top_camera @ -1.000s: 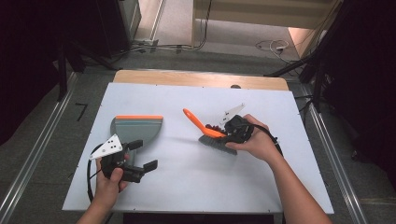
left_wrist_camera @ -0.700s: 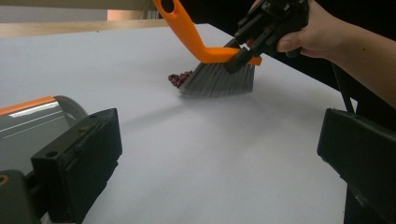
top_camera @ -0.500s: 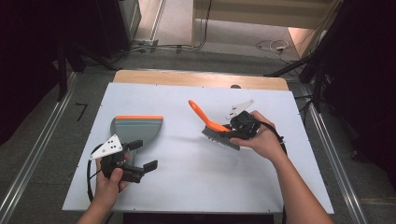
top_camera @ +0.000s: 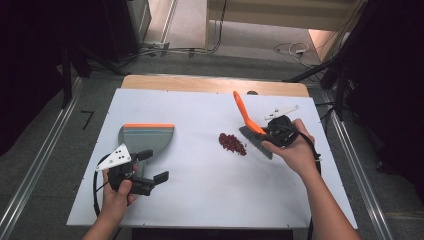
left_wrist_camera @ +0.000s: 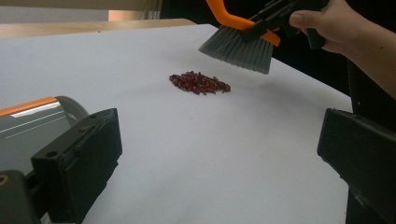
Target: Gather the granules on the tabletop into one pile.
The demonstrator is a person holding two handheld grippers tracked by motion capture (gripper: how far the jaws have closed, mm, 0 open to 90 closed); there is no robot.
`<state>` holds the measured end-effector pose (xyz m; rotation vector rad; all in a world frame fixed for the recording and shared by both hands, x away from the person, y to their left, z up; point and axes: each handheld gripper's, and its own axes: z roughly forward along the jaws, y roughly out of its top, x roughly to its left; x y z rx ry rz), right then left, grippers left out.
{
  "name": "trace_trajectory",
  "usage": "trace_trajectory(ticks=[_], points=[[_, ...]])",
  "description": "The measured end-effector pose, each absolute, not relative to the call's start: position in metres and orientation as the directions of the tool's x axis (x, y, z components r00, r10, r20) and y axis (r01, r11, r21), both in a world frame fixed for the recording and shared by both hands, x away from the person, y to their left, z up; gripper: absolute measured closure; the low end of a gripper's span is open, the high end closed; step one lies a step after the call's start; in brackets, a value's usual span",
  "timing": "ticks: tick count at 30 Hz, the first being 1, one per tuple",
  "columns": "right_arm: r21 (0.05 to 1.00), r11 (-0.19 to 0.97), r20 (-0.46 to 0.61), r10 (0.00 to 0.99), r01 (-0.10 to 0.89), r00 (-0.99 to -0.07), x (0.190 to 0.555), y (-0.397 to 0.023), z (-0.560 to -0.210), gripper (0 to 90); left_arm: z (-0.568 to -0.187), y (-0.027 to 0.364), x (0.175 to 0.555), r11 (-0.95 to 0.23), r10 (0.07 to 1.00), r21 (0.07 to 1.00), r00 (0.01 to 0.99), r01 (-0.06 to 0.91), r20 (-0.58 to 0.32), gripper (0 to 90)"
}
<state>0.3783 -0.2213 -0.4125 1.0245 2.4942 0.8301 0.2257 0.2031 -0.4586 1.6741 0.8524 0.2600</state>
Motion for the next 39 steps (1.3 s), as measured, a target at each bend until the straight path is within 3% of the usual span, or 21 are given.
trace_trajectory(ticks=[3, 12, 23, 39], points=[[0.604, 0.565, -0.12, 0.762, 0.562, -0.637, 0.379, -0.216, -0.424, 68.6, -0.458, 0.202, 0.225, -0.054, 0.654, 0.918, 0.708, 0.393, -0.266, 0.6], [0.584, 0.588, -0.167, 0.762, 0.56, -0.626, 0.376, -0.193, -0.444, 68.6, -0.459, 0.203, 0.225, -0.055, 0.654, 0.918, 0.709, 0.394, -0.265, 0.6], [0.611, 0.567, -0.131, 0.761, 0.553, -0.636, 0.372, -0.188, -0.436, 68.6, -0.458, 0.204, 0.225, -0.055, 0.654, 0.919, 0.71, 0.391, -0.263, 0.6], [0.688, 0.482, -0.035, 0.769, 0.543, -0.638, 0.346, -0.23, -0.415, 68.6, -0.458, 0.204, 0.224, -0.046, 0.655, 0.924, 0.71, 0.379, -0.259, 0.6]])
